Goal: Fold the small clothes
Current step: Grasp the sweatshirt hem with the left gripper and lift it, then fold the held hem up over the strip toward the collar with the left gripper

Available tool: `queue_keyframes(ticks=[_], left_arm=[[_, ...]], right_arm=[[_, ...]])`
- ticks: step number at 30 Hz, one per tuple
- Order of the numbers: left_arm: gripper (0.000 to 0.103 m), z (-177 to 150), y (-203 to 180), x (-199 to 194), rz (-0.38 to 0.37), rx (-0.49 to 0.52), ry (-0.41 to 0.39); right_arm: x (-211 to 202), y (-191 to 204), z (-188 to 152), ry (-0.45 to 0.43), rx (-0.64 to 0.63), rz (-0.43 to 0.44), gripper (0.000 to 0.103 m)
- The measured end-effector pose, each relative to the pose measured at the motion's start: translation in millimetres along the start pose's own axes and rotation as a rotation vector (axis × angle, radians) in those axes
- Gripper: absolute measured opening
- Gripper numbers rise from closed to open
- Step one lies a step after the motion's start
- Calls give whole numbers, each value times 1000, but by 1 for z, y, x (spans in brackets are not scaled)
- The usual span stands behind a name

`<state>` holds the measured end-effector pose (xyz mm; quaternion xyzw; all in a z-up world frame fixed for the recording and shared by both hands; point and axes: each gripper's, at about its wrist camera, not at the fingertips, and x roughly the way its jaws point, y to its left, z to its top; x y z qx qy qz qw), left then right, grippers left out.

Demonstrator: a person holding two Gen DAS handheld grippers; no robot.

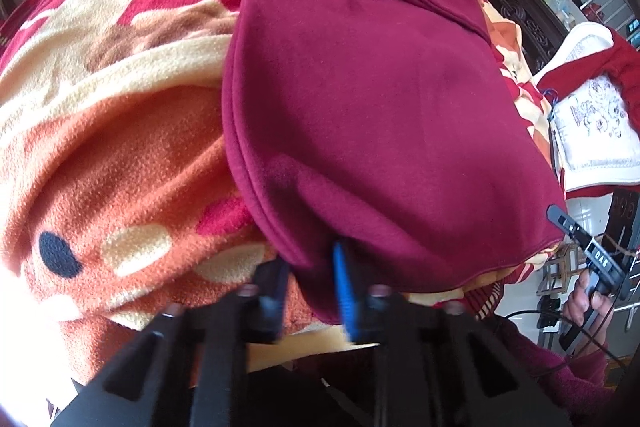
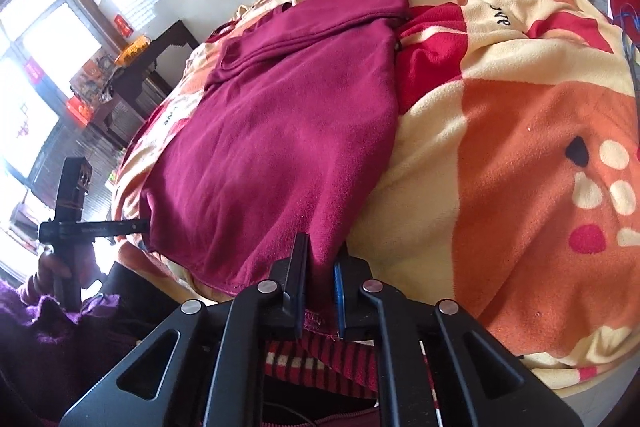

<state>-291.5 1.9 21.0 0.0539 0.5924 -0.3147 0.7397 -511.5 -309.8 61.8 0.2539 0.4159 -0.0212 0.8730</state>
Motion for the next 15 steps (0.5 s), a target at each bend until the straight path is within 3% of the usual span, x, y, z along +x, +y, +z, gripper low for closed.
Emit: queue_keyframes(ticks=[10, 15], left_arm=[[8, 2, -21, -49, 69, 122, -186], [8, 18, -14, -70, 72, 110, -260]], right_arm=[[-21, 24, 28, -97, -46, 54, 0], [-27, 32, 48, -152, -54, 70, 0]])
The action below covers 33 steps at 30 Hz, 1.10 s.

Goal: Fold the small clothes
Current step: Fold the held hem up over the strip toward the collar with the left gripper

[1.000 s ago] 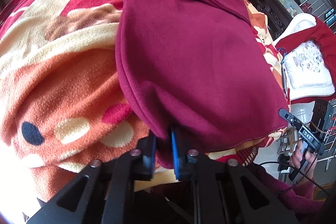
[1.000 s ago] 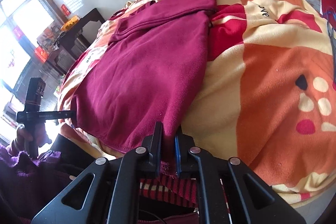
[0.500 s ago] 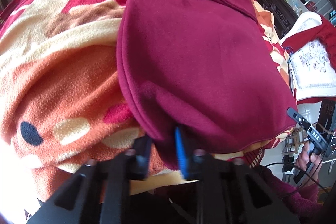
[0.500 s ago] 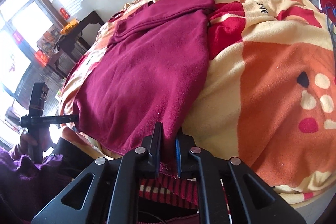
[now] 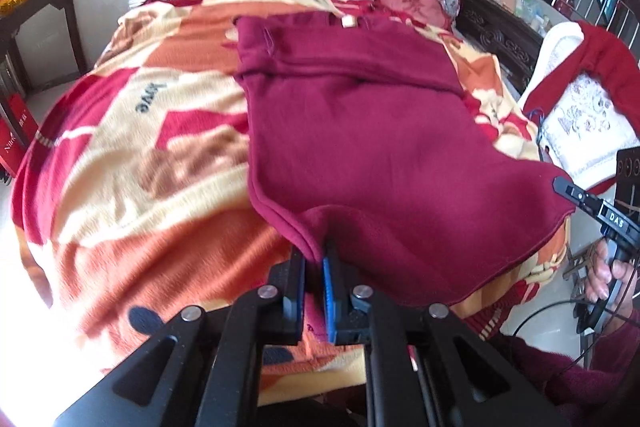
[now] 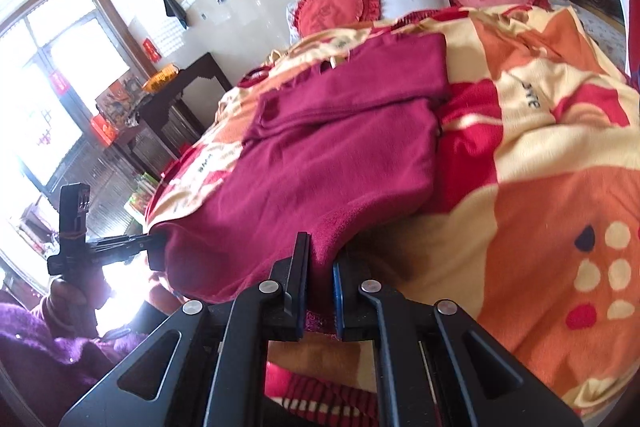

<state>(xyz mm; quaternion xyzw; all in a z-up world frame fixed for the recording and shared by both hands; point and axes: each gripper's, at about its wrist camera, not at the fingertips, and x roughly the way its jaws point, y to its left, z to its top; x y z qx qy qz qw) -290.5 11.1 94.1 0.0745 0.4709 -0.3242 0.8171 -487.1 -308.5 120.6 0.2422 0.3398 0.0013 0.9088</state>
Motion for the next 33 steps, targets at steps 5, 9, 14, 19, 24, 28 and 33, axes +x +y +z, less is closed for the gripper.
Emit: queue_keyframes(ticks=[5, 9, 14, 19, 24, 28, 33], left_arm=[[8, 22, 9, -7, 9, -16, -55], [8, 42, 12, -6, 25, -25, -104], [8, 68, 16, -2, 41, -29, -150], [8, 93, 23, 3, 52, -40, -184], [8, 111, 24, 10, 58, -42, -193], [8, 127, 26, 16, 61, -35, -190], [8, 154, 28, 24, 63, -28, -193]], right_arm=[[3, 8, 21, -39, -21, -2, 0], [7, 5, 39, -77, -8, -18, 0], [14, -1, 65, -127, 7, -46, 0], [20, -5, 89, -166, 16, -68, 0], [30, -10, 109, -182, 27, -85, 0], [40, -10, 121, -168, 14, -114, 0], [55, -11, 146, -143, -20, -150, 0]])
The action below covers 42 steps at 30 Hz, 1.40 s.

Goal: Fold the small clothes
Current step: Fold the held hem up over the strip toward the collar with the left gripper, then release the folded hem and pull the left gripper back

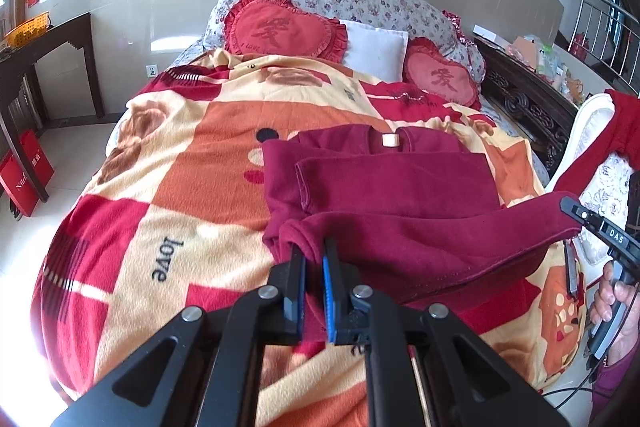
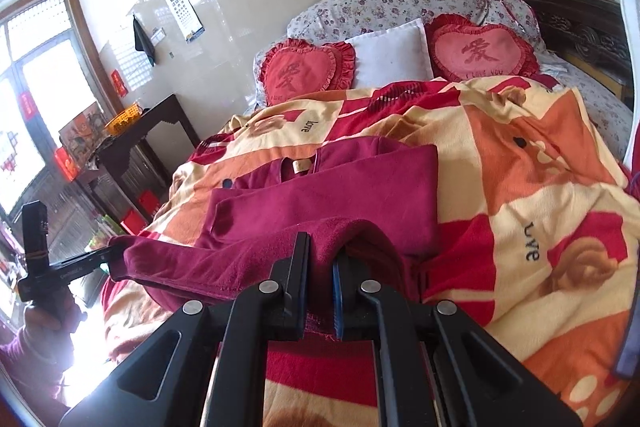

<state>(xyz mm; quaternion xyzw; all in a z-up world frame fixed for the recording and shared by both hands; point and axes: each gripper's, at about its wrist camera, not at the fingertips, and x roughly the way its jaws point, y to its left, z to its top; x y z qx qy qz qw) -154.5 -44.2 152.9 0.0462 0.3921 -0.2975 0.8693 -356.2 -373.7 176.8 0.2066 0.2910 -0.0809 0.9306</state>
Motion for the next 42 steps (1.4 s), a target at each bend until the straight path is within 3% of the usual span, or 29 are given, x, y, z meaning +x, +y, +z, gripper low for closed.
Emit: queue_keyframes(ticks=[4, 11, 19, 22, 25, 28, 29, 30, 31, 34, 39, 42], left_arm=[[8, 22, -1, 23, 13, 7, 2], [8, 60, 7, 97, 48, -26, 82], [8, 74, 23, 165, 46, -85, 151], [13, 79, 25, 176, 10, -88, 168], [24, 84, 29, 171, -53, -101, 175], [51, 91, 34, 157, -116, -138, 158], [64, 94, 33, 151, -91, -138, 137], [68, 96, 34, 140, -65, -130, 94], [69, 98, 33, 130, -66, -118, 46], [72, 96, 28, 117, -38, -85, 0], [72, 88, 10, 148, 7, -20, 80], [72, 85, 10, 178, 35, -30, 96]], right_arm=[[22, -8, 23, 0, 1, -24, 0], [85, -28, 58, 65, 34, -51, 0], [152, -54, 74, 131, 108, -67, 0], [174, -70, 79, 149, 183, -32, 0], [172, -85, 84, 146, 255, 7, 12], [136, -94, 90, 19, 281, 14, 23], [124, -95, 90, -3, 287, 11, 23], [113, -94, 88, -17, 280, 22, 23], [104, -89, 84, -26, 251, 42, 23], [97, -61, 67, 8, 103, 29, 14], [143, -22, 55, 109, -73, -33, 12], [179, -22, 67, 116, -66, -72, 12]])
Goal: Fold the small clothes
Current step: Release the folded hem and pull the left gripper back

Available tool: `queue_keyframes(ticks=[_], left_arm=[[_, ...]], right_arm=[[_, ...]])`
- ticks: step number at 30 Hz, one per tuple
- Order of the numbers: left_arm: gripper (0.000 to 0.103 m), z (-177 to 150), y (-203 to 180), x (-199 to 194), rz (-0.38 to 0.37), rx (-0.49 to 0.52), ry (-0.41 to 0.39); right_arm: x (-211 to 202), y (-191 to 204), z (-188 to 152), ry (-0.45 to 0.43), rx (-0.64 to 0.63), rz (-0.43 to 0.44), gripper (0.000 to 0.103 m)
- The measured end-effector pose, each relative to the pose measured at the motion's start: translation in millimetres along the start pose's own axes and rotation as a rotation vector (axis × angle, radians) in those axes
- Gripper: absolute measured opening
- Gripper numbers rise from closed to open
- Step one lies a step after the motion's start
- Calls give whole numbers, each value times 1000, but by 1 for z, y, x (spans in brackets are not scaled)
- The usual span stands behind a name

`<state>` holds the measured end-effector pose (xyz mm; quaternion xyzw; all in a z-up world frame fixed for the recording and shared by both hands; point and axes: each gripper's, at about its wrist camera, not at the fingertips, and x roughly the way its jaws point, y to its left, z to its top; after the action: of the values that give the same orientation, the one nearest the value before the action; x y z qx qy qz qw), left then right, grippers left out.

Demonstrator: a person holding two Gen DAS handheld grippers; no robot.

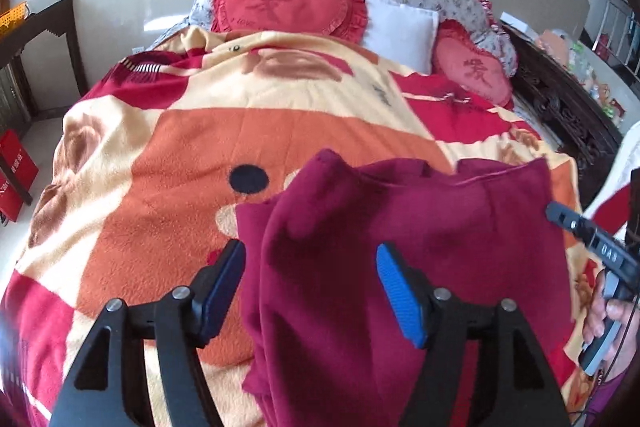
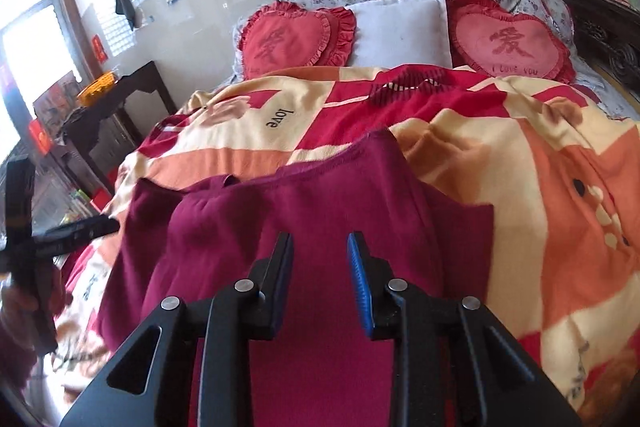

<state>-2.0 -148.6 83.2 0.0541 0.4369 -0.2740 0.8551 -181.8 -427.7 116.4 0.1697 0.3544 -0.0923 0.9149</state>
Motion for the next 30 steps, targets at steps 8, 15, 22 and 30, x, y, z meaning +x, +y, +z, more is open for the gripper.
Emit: queue_keyframes(ticks=[8, 15, 22, 30], left_arm=[[79, 11, 42, 72, 28, -178, 118], [79, 5, 41, 33, 4, -149, 63], [79, -19, 34, -22, -35, -92, 48], [82, -67, 22, -46, -43, -71, 109]], right_arm=[[57, -44, 18, -32, 139, -125, 6], [15, -43, 17, -12, 131, -55, 11], [-46, -31, -55, 101, 34, -144, 19], [-56, -23, -94, 138, 49, -118, 0]])
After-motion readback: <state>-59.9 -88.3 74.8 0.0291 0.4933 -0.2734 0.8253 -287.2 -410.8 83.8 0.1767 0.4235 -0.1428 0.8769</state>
